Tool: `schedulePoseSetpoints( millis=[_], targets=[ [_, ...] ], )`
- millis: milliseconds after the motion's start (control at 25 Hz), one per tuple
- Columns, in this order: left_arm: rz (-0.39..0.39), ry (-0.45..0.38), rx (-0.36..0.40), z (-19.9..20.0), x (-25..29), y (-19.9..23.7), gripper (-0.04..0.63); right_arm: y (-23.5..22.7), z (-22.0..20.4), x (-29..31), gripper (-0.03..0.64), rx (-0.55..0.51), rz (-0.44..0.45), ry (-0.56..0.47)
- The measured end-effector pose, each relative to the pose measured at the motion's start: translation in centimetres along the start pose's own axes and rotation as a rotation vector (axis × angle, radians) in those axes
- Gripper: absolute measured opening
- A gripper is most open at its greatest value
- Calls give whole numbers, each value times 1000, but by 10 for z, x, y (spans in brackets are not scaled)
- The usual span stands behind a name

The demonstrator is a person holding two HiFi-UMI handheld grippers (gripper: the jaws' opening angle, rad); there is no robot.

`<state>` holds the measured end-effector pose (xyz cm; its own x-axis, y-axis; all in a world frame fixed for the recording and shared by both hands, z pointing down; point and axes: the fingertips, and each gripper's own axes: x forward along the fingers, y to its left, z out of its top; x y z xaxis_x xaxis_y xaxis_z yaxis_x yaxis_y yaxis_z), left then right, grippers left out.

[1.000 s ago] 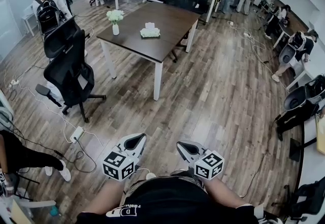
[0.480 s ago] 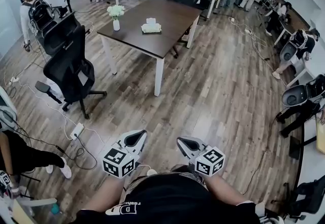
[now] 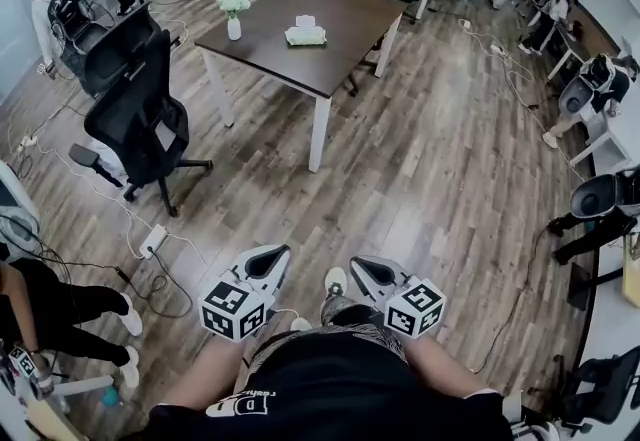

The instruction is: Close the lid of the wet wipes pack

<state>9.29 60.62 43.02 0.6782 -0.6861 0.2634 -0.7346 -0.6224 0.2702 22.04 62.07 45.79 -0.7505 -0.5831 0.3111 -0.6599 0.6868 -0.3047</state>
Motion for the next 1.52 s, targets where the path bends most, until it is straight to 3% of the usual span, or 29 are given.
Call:
schedulePoseSetpoints(
  millis=[400, 1200, 1520],
  targets=[
    [25, -6, -24, 8, 34, 39, 20, -39, 20, 51, 5, 22, 31, -6],
    [106, -25, -13, 112, 203, 188, 20, -211, 138, 200, 5, -32, 123, 14],
    [141, 4, -12, 132, 251, 224, 20, -259, 165, 238, 5, -33, 167, 19]
  ],
)
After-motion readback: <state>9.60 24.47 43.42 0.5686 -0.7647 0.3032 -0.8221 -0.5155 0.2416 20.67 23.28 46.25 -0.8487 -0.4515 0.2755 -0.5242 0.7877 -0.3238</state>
